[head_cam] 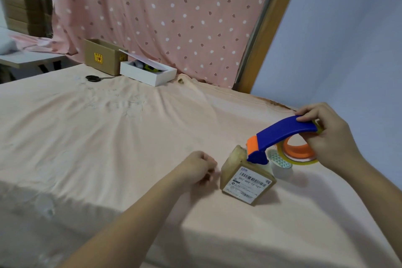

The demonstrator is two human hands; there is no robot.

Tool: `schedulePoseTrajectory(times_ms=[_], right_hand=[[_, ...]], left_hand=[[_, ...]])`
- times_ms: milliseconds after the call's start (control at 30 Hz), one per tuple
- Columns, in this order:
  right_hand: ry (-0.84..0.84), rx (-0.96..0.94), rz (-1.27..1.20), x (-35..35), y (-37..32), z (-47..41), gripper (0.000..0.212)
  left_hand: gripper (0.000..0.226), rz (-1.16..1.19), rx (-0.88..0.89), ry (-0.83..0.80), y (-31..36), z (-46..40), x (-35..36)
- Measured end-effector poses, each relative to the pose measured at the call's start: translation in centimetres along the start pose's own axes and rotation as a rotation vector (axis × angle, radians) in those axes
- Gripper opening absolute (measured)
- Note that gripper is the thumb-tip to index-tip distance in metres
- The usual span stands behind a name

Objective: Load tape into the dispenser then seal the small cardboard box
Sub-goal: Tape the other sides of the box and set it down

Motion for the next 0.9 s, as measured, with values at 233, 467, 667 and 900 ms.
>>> schedulePoseTrajectory(times_ms=[233, 467, 667, 900], right_hand=[[-0.008, 0.002, -0.027, 0.0, 0.0, 0.4, 0.049], [-0.095, 0.046, -0.046, 0.2, -0.6, 0.1, 0.049], [-0.288, -0.082, 0.001, -0.3, 1.1, -0.1, 0.061], [-0.3, -0.085, 0.055, -1.9, 3.6, 1.6, 0.048]], left_hand=[[0.116, -0.308, 0.562, 0.03, 3.6, 3.4, 3.2], [0.063, -0.281, 0.532, -0.157, -0.7, 1.4, 5.6], [0.059, -0.461, 0.627, -0.086, -1.0, 1.0, 4.6], [0.048, -0.608, 0.637, -0.022, -0.6, 1.0, 5.2]])
Point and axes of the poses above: each hand's wrist, its own z-axis away from the middle knuckle, its own x-axis out of the palm, y = z × x, the point moved 1 cm from there along -z, towards the middle knuckle, and after that the axes turned 11 degrees about -z, right-handed, at the moved point
